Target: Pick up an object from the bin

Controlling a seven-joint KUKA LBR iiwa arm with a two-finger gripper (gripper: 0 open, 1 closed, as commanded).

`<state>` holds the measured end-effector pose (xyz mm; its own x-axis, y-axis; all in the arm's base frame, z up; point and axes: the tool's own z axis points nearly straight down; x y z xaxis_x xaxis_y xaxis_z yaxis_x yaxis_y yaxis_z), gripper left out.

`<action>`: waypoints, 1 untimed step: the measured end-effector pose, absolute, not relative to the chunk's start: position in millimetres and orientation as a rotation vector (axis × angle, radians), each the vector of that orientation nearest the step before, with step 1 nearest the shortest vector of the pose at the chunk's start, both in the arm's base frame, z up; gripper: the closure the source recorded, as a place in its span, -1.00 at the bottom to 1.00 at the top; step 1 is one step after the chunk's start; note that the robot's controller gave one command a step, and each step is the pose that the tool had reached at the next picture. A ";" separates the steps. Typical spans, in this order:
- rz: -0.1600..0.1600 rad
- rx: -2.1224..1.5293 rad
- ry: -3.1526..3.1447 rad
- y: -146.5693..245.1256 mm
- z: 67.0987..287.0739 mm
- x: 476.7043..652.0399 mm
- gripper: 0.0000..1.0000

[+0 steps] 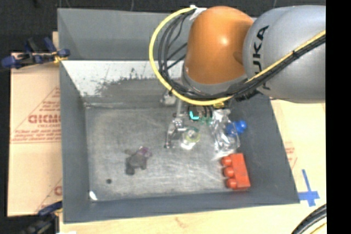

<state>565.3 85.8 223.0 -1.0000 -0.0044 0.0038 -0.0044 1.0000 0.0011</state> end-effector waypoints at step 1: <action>-0.001 0.225 -3.139 141.6 74.6 520.5 -1.00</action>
Offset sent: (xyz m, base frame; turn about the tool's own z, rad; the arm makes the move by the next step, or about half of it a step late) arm -0.0457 0.0557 -0.1470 -0.1325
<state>520.5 141.6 74.6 -0.9898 -0.1425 -0.0059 -0.1425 0.9898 0.0001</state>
